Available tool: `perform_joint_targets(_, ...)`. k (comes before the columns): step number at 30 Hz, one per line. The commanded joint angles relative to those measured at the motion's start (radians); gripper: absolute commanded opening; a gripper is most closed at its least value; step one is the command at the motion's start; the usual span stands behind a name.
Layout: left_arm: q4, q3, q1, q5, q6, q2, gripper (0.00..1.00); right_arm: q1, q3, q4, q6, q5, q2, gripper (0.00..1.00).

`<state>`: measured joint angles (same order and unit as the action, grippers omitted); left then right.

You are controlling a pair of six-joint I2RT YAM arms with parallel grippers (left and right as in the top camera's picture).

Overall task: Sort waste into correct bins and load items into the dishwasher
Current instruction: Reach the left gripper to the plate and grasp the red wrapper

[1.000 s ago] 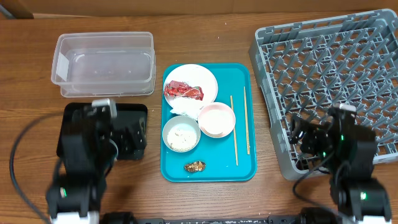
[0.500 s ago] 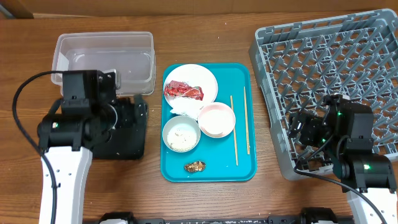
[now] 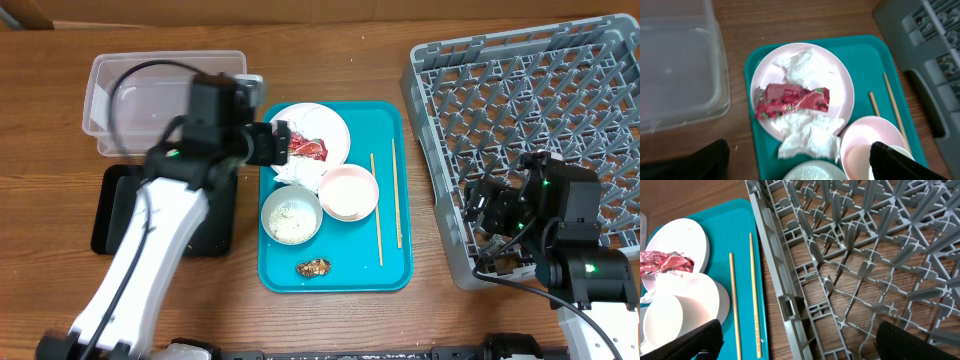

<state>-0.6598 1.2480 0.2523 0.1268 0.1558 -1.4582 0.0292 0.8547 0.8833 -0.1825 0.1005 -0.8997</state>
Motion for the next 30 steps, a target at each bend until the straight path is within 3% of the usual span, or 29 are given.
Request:
perform_joint_targets(1,0.049,0.019,0.058,-0.123,-0.048,-0.115,0.91,-0.002,0.038,-0.002,0.003,0.005,0.005,1.00)
perform_joint_targets(9,0.170,0.019,0.074,-0.217,-0.056,-0.342,0.90,-0.002,0.038,-0.001,0.003,0.006,0.005,1.00)
perform_joint_targets(15,0.201,0.019,0.074,-0.224,-0.055,-0.425,0.91,-0.002,0.038,0.004,0.003,0.005,0.005,1.00)
perform_joint_targets(17,0.201,0.019,0.074,-0.219,-0.055,-0.442,0.87,-0.002,0.038,0.005,0.003,0.005,0.005,1.00)
perform_joint_targets(21,0.201,0.019,0.074,-0.220,-0.055,-0.451,0.72,-0.002,0.038,0.006,0.003,0.005,0.005,1.00)
perform_joint_targets(24,0.201,0.019,0.074,-0.219,-0.055,-0.451,0.51,-0.002,0.038,0.006,0.003,0.005,0.005,1.00)
perform_joint_targets(25,0.196,0.019,0.074,-0.219,-0.055,-0.451,0.38,-0.002,0.038,0.006,0.003,0.005,0.005,1.00)
perform_joint_targets(26,0.193,0.019,0.074,-0.219,-0.055,-0.451,0.32,-0.002,0.038,0.006,0.003,0.005,0.005,1.00)
perform_joint_targets(30,0.176,0.019,0.074,-0.219,-0.055,-0.451,0.18,-0.002,0.038,0.006,0.003,0.005,0.005,1.00)
